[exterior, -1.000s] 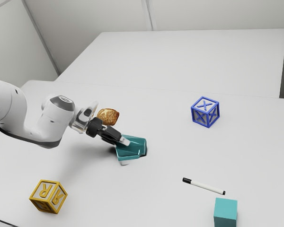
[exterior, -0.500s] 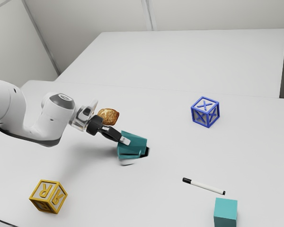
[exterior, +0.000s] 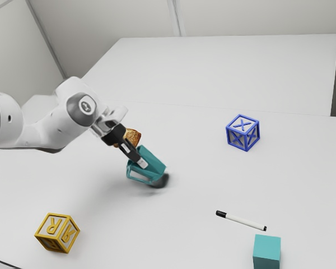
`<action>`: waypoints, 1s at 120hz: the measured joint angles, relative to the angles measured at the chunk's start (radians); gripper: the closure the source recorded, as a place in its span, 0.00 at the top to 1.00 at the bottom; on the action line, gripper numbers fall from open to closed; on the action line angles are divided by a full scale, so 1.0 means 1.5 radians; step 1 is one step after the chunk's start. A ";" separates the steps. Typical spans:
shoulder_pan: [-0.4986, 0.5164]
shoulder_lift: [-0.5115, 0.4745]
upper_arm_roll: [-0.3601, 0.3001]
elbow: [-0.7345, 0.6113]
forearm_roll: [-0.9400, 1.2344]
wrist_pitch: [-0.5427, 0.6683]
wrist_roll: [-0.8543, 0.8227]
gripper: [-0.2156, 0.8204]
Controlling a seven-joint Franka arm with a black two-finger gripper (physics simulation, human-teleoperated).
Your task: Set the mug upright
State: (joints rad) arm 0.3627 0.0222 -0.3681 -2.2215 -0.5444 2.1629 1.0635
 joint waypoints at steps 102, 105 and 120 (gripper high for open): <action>0.005 0.031 -0.050 0.015 0.401 0.050 -0.417 0.05; 0.005 0.032 -0.050 0.015 0.402 0.049 -0.423 0.06; -0.001 0.031 -0.050 0.015 0.401 0.045 -0.449 0.16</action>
State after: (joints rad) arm 0.3615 0.0691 -0.4432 -2.1986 0.0575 2.2311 0.3895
